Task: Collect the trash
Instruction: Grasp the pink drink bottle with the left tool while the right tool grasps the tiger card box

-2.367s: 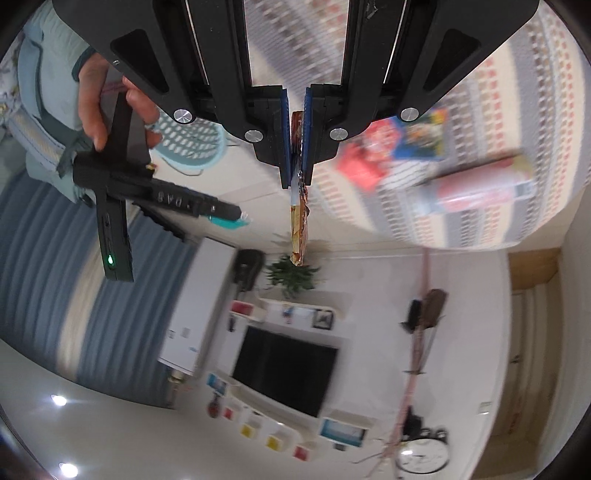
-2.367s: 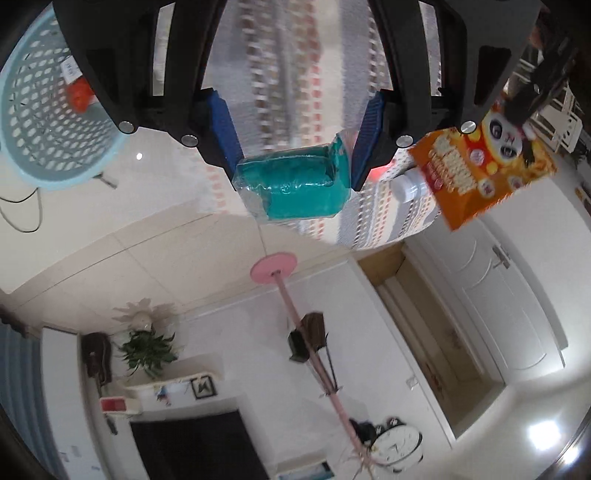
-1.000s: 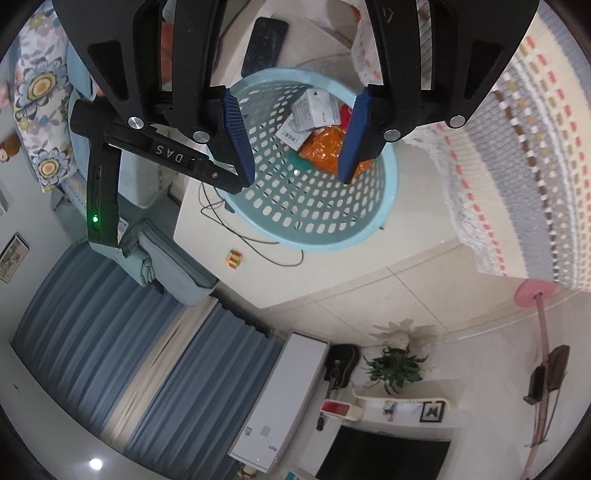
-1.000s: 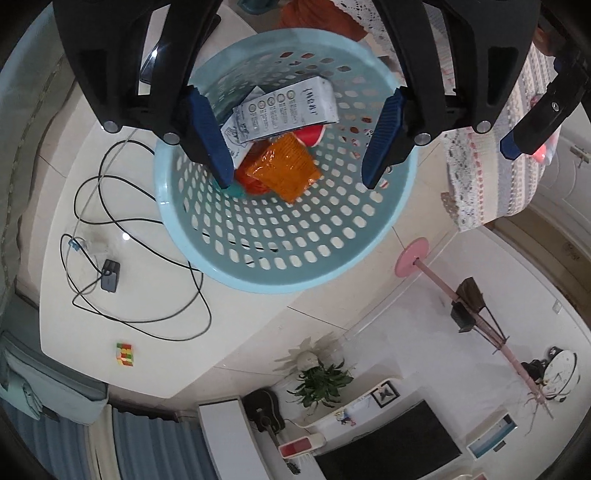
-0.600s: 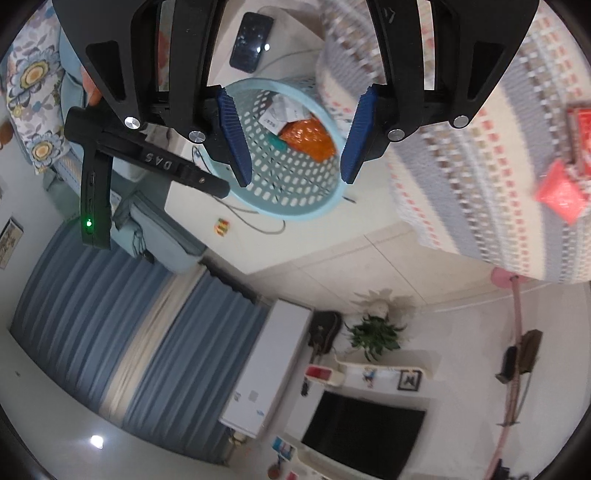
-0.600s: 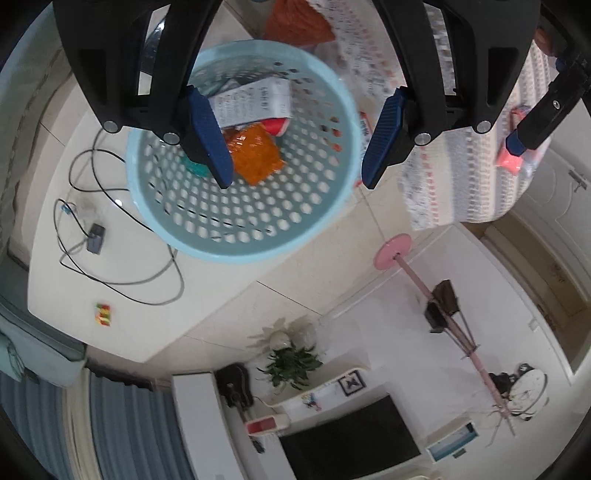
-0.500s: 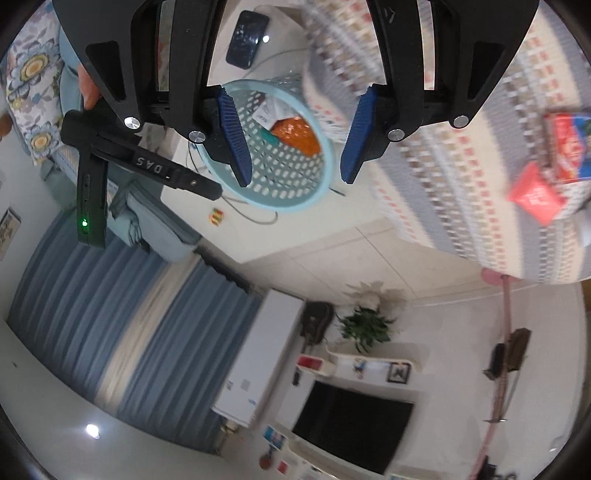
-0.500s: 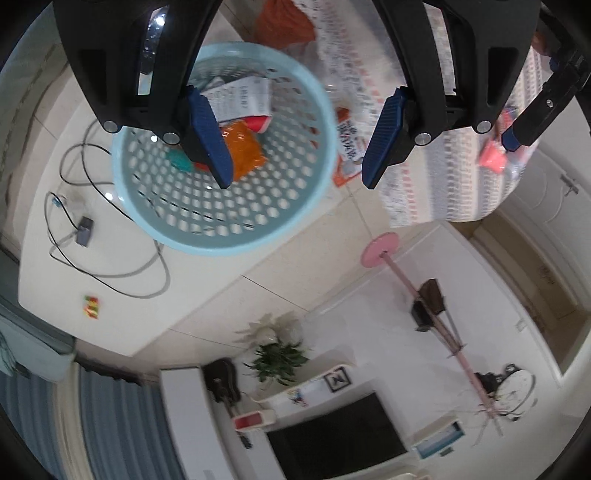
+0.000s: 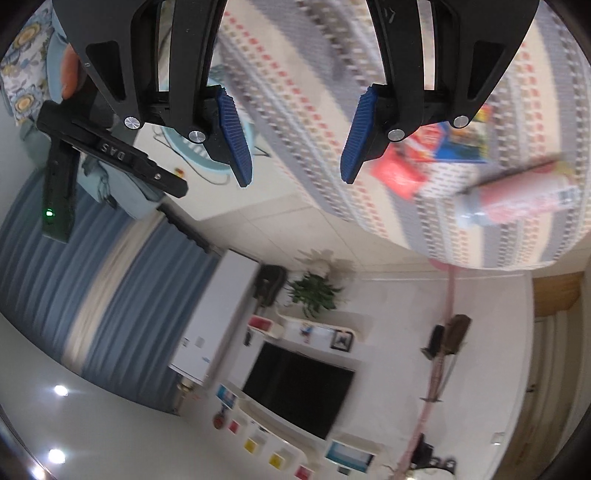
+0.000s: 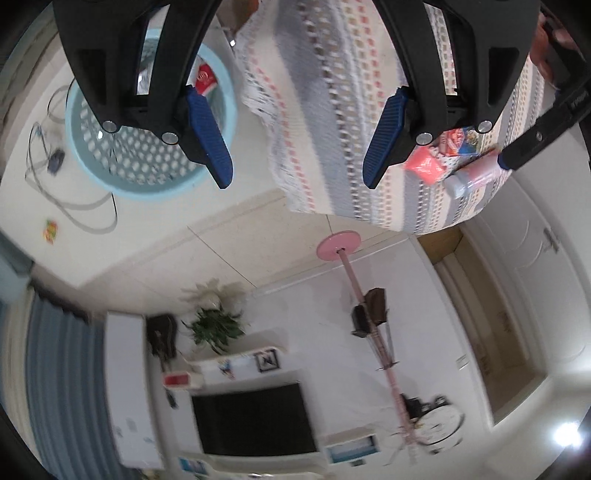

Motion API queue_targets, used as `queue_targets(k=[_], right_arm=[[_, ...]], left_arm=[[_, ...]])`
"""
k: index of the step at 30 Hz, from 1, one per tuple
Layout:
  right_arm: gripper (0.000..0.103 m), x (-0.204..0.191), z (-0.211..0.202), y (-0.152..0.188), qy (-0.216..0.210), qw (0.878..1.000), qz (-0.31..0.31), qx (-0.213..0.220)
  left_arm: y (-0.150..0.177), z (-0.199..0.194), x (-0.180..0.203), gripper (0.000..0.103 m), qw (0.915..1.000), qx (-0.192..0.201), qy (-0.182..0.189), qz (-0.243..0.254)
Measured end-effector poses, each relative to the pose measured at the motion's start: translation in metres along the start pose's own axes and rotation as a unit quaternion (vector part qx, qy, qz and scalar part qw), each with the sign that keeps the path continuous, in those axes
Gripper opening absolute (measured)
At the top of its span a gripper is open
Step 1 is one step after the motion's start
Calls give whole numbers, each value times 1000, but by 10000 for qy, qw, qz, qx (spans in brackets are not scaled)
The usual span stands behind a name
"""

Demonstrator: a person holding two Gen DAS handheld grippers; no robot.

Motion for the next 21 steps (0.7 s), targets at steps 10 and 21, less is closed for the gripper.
queue_targets(k=[10, 21], right_arm=[[69, -123, 39, 10, -995, 9904, -865, -426], [63, -207, 117, 53, -1611, 9622, -1374, -1711]], left_arm=[[-29, -33, -107, 69, 9960, 49, -887, -141], [-59, 4, -211, 70, 9927, -786, -858, -329]])
Point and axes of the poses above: each gripper's, at about its wrist camera, not at the fingertips, and z roughly the way its jaws point, x to its right, y to its underside, the point moved 7 cm from there along z, roughly the way its jaws point, and after that the axes turned 3 degrees about z, right-handed, at the moved point
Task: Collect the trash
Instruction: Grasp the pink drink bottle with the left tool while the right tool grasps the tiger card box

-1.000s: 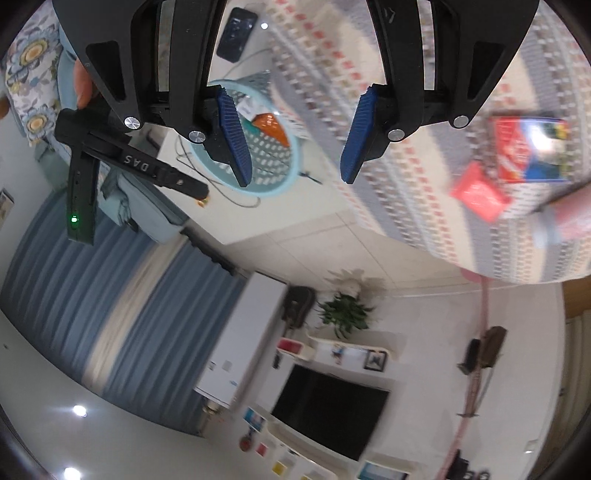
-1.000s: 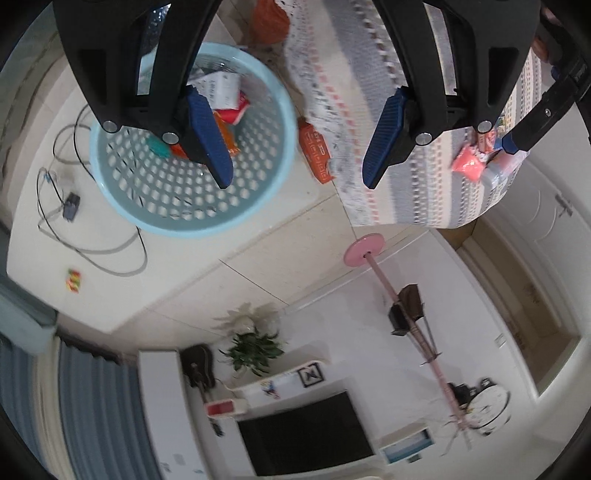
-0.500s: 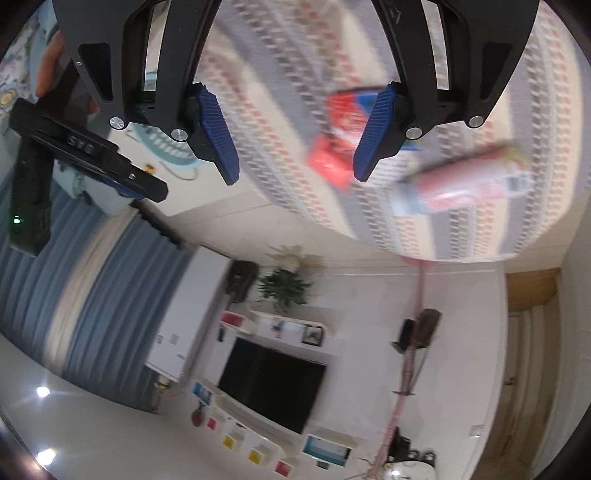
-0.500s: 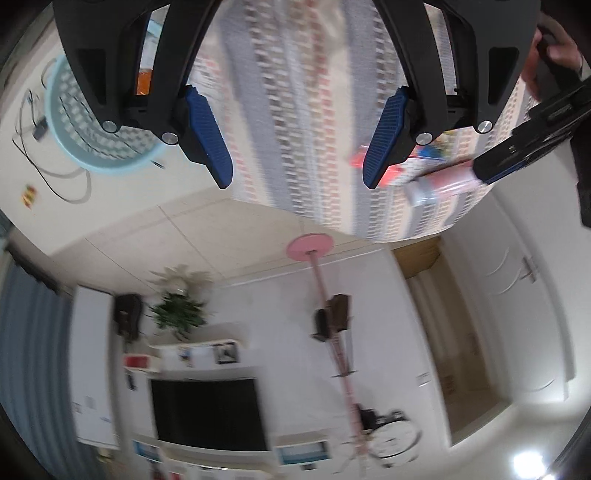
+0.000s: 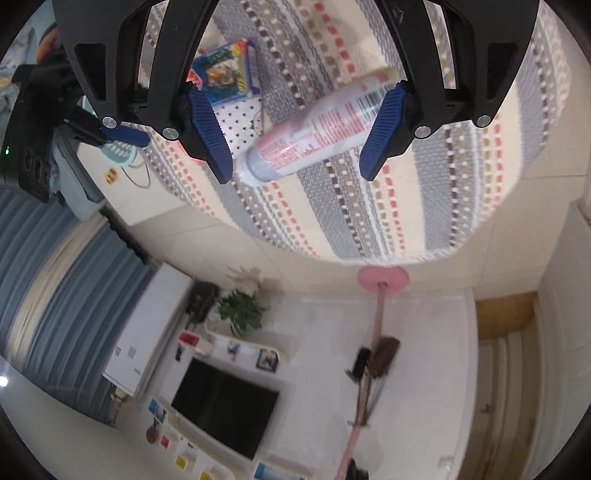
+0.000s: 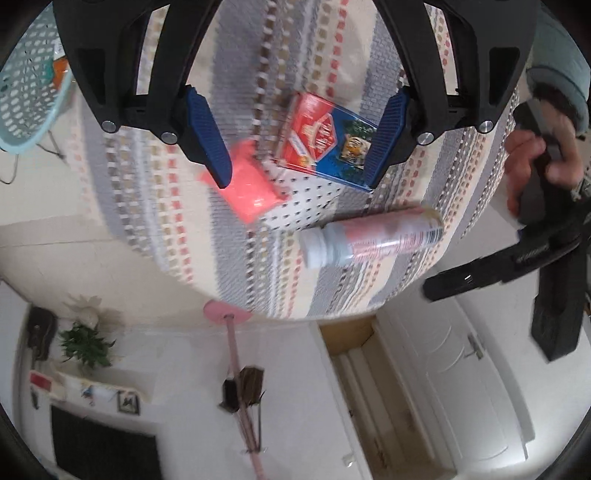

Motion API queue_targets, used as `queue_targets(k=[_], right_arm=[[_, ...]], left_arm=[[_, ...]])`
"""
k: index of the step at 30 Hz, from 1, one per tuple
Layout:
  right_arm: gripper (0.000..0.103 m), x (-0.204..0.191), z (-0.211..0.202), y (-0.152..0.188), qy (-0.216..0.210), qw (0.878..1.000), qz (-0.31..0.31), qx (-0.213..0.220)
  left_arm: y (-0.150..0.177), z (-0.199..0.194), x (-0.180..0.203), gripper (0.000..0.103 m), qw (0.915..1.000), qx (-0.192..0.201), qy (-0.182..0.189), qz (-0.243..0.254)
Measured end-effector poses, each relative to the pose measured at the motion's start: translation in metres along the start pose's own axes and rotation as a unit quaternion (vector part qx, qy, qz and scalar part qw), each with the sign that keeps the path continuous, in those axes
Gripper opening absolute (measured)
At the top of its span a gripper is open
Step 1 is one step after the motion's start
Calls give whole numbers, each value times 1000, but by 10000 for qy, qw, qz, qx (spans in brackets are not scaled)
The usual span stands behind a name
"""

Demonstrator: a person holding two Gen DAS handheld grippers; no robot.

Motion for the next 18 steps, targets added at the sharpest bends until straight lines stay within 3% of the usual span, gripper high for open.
queue_targets(k=[2, 5, 9, 14, 18], right_arm=[[55, -8, 14, 1, -60, 9998, -94, -151], [52, -9, 27, 2, 35, 9995, -228, -231], [52, -11, 38, 10, -9, 9983, -352, -463], [52, -19, 36, 27, -275, 9962, -413, -719], [59, -29, 24, 51, -406, 9934, -652, -857]], left_arm=[[2, 19, -7, 70, 9997, -237, 36, -48], [4, 34, -25, 70, 9992, -316, -216, -67], [13, 42, -30, 70, 9979, -639, 123, -70], [28, 34, -16, 70, 9941, -956, 362, 361], [51, 20, 0, 78, 9914, -1014, 416, 719]])
Point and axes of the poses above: each gripper's, at about its wrist camera, not at the fingertips, and z roughly the way its jaws point, x to its right, y to its underside, the point moved 7 cm from there along z, roughly the way its jaws point, and after that the axes turned 3 degrees about z, right-handed, at the moved point
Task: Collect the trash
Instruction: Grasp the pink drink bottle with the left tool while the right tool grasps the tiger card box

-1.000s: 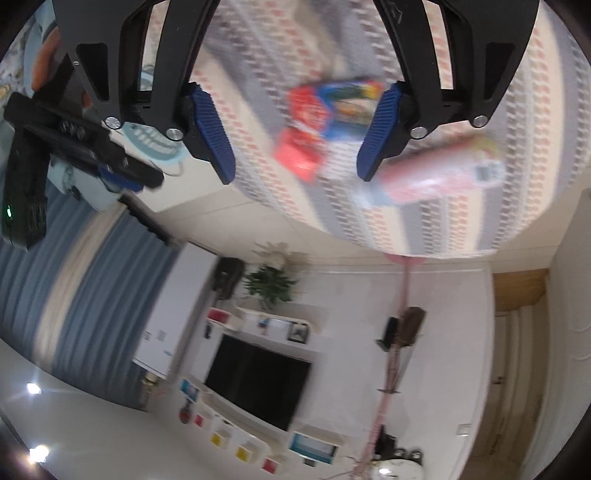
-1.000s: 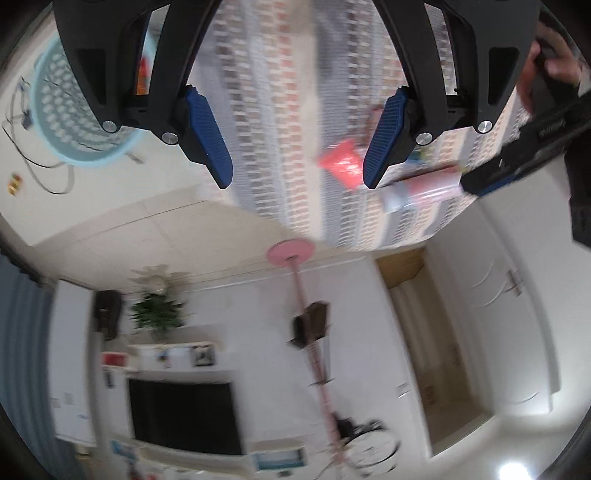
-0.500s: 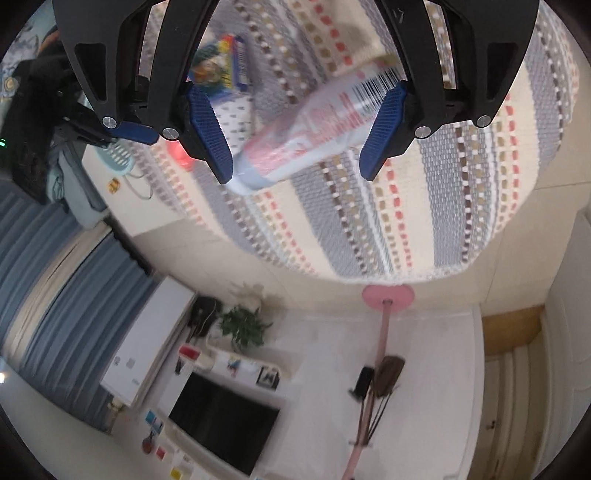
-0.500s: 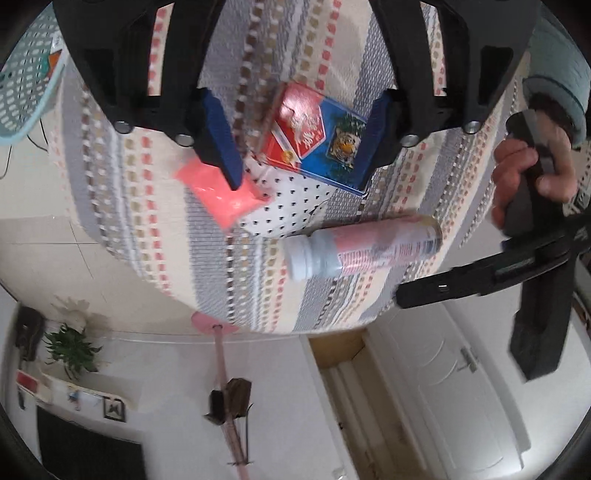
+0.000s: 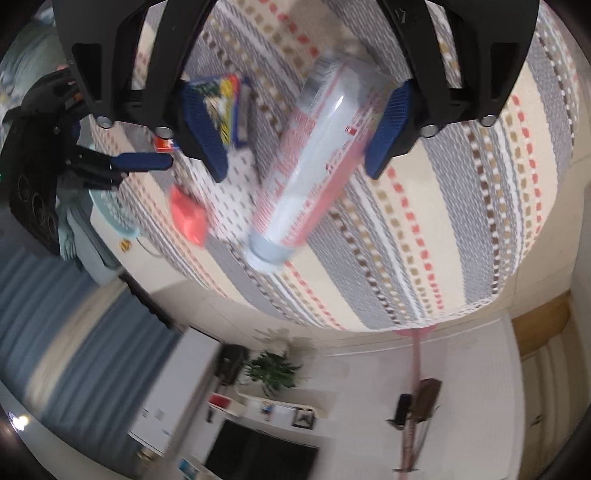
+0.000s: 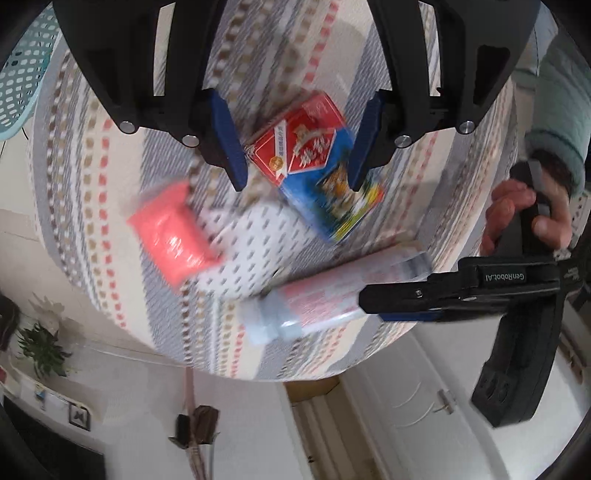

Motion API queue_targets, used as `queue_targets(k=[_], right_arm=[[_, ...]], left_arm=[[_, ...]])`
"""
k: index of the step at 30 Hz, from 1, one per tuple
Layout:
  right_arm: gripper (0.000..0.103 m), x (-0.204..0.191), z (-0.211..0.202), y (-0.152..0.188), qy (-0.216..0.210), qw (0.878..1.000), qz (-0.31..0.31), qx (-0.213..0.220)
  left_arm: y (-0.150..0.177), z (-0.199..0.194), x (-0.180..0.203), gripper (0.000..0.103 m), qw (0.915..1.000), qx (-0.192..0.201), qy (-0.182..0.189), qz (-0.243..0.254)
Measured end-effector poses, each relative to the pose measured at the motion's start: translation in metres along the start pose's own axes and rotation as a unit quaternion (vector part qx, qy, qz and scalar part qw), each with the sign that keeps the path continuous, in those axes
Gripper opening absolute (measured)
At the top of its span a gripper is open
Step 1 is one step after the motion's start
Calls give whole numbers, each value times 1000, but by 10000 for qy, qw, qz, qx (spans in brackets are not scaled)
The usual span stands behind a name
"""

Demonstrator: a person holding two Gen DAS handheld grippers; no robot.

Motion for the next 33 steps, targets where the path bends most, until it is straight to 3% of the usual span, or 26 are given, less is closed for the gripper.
queue_targets(k=[2, 4, 8, 11, 14, 21, 25, 26, 28, 33], right_arm=[[66, -12, -3, 11, -27, 9997, -230, 5], [67, -24, -4, 17, 1, 9989, -472, -4], [71, -38, 0, 22, 373, 9967, -709, 96], [71, -44, 5, 22, 617, 9944, -842, 189], [71, -46, 7, 22, 768, 9926, -894, 278], [71, -41, 6, 19, 723, 9949, -515, 475], [50, -46, 8, 21, 1092, 9905, -588, 599], [33, -49, 7, 23, 1212, 9882, -676, 652], [19, -56, 5, 25, 1188, 9875, -793, 660], [12, -52, -12, 39, 1137, 9885, -615, 784]], left_arm=[[7, 4, 4, 78, 9997, -81, -195, 98], [11, 12, 6, 78, 9991, -189, -347, 166], [13, 29, 7, 76, 9972, -376, -620, 198], [12, 35, 7, 58, 9965, -408, -705, 162], [13, 29, 4, 49, 9970, -261, -725, 19], [21, -6, -19, 47, 9956, 283, -628, -641], [30, -26, -12, 47, 9940, 592, -586, -705], [32, -32, -8, 47, 9939, 650, -565, -687], [34, -37, -3, 47, 9938, 705, -569, -651], [33, -55, 17, 47, 9930, 907, -548, -515]])
Point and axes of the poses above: each gripper's, at about its wrist camera, not at the fingertips, and z roughly the way its jaws point, x to its right, y to its underside, the point moved 7 cm from there along z, roughly the way its jaws point, and after that the axes turned 3 degrees about z, right-handed, at the moved point
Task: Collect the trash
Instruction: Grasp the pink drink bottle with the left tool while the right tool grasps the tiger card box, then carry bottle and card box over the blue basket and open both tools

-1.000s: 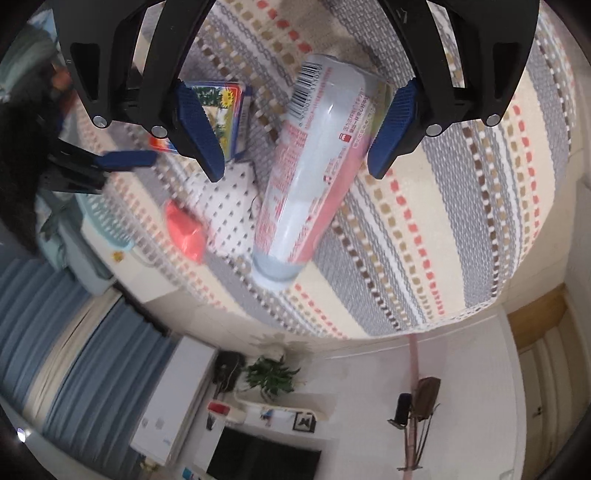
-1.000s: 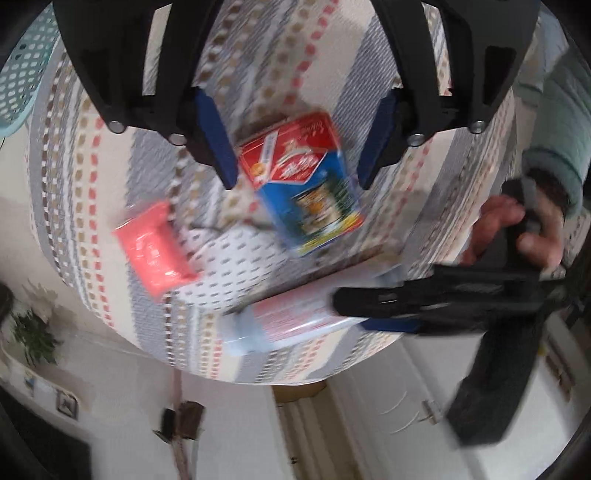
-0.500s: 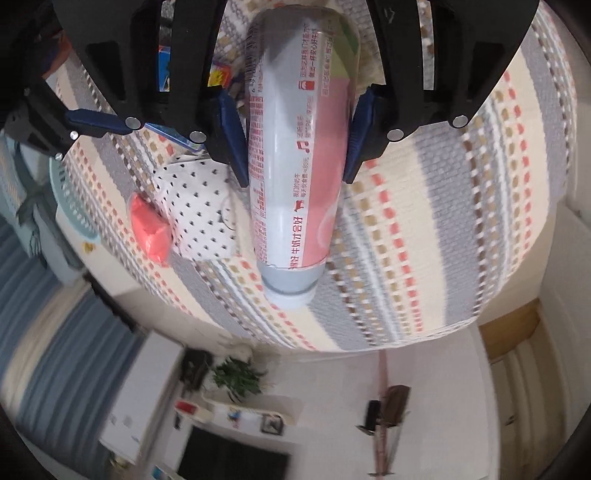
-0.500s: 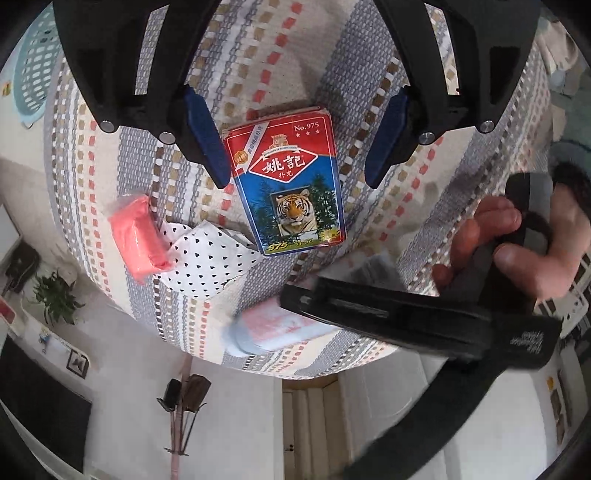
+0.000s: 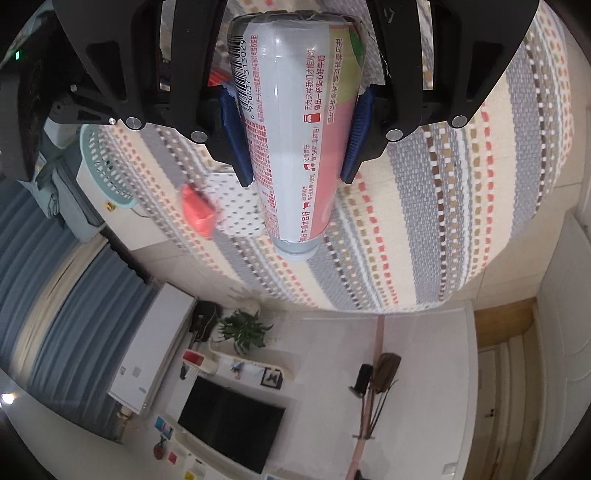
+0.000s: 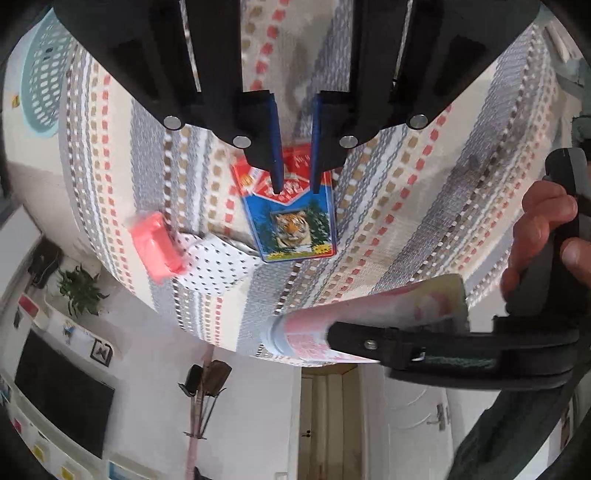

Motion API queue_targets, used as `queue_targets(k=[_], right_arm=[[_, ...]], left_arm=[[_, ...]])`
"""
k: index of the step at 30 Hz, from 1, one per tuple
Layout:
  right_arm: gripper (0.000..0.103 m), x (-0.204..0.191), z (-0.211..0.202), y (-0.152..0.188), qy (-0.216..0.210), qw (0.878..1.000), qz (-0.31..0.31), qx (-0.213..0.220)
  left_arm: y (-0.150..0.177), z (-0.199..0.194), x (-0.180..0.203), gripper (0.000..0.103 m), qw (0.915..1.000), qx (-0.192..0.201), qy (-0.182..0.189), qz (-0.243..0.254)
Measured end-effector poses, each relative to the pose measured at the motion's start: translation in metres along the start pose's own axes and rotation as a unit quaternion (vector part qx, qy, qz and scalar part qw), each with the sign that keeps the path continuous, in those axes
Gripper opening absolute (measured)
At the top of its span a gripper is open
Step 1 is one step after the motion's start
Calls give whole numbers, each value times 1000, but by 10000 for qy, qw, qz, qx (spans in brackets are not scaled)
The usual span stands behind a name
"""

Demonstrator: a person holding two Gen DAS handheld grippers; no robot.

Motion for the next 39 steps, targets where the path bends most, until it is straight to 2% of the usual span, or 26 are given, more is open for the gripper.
queue_targets(k=[3, 4, 5, 7, 10, 13, 16, 18, 19, 23, 28, 33, 36, 39], right_arm=[[13, 11, -9, 4, -276, 9993, 237, -48], [22, 13, -11, 4, -285, 9992, 287, -42], [46, 15, -15, 3, -264, 9990, 368, -16], [85, 19, -16, -2, -194, 9987, 459, 40], [85, 12, -2, -8, -320, 9990, 322, -58], [85, 13, 21, -10, -40, 9992, 278, -298], [84, 11, 36, -14, 3, 9989, 240, -407], [79, 8, 41, -14, 117, 9987, 187, -455], [63, 7, 43, -14, 175, 9984, 167, -502], [61, 5, 37, -10, 321, 9982, 150, -476], [60, 25, -2, -16, 479, 9981, 391, -81], [60, 82, -59, -13, 700, 9906, 1090, 428], [60, 124, -93, -4, 928, 9812, 1548, 687], [60, 163, -120, 9, 1156, 9702, 1946, 870]], left_arm=[[0, -12, 12, 47, 9999, 108, 88, 0], [0, -15, 14, 47, 9998, 142, 132, -33], [0, -18, 15, 47, 9997, 169, 152, -60], [2, -24, 16, 47, 9995, 256, 154, -129], [6, -32, 16, 47, 9991, 348, 163, -177], [9, -43, 11, 47, 9986, 436, 139, -247], [10, -52, 7, 47, 9984, 487, 127, -250], [11, -57, 4, 47, 9984, 504, 106, -248], [11, -59, 4, 47, 9983, 522, 106, -239], [10, -64, 9, 47, 9978, 603, 156, -206], [5, -70, 29, 47, 9969, 720, 303, -104], [-12, -64, 74, 47, 9907, 905, 1011, -65], [-19, -52, 110, 47, 9875, 910, 1281, 108], [-27, -34, 151, 47, 9811, 882, 1714, 151]])
Point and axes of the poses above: each gripper's, at about its wrist camera, not at the fingertips, and z roughly the way its jaws point, x to its right, y to its underside, the point moved 7 cm from there along z, roughly the way its jaws point, and after that the axes turned 3 degrees about z, right-handed, at the moved point
